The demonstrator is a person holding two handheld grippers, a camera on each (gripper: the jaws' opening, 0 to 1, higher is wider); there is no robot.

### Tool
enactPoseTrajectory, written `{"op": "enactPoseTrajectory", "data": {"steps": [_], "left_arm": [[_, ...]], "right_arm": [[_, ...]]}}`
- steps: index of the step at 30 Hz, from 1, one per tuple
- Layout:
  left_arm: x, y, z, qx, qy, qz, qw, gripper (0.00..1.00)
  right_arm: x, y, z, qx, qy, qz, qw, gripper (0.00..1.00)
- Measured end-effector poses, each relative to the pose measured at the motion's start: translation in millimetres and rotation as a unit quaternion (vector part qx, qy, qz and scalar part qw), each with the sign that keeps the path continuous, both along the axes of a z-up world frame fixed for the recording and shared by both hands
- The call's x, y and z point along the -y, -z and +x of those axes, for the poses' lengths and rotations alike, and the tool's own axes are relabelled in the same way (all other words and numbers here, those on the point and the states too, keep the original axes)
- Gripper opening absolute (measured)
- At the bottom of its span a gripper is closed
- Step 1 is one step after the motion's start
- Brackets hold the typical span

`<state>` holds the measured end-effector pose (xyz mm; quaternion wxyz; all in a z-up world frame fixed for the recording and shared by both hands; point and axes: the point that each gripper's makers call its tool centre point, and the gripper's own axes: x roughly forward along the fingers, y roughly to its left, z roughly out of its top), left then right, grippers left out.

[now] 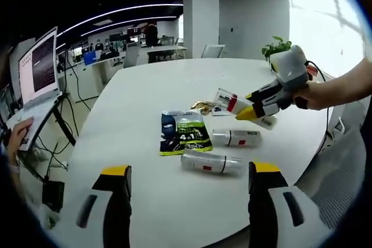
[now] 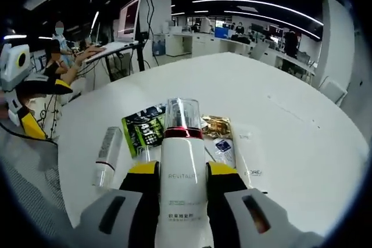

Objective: Arrange the skincare products in the storage area until every visible bottle or jar stands upright without overlapping.

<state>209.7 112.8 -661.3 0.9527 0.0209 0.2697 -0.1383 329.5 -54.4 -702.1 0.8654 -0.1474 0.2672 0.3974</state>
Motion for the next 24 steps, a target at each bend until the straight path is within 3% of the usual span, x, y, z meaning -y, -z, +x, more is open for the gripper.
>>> {"op": "enactPoseTrajectory", "data": {"steps": [3,7,11,16,21,24], "left_arm": [[11,-18.6,4.4,0.015,0.0,-0.037,0.9992,0.78],[19,-32.1,10.6,0.03,0.006,-0.039,0.9988,0.77],[32,-45.0,16.3,0.039,0.009,-0.075,0.9964,0.78],[54,-51.1,17.7,0.041,0.047,-0.063,0.996,0.8],[83,-60.5,19.4,0.038,0.071,-0.103,0.9914,0.82],[104,-69.1,21.1,0.031,0.081,-0.154,0.9843,0.83]], "right_arm": [[-1,-12.6,-8,0.012,0.0,0.011,0.9999,0.3],[-3,-26.8,-21,0.029,-0.01,0.016,0.9994,0.3],[-2,-39.6,-36,0.041,-0.019,0.017,0.9988,0.3],[4,-47.9,-47,0.051,-0.012,0.026,0.9983,0.3],[11,-64.5,-63,0.065,0.001,0.038,0.9972,0.3],[14,-74.9,-70,0.072,0.008,0.044,0.9964,0.3]]}}
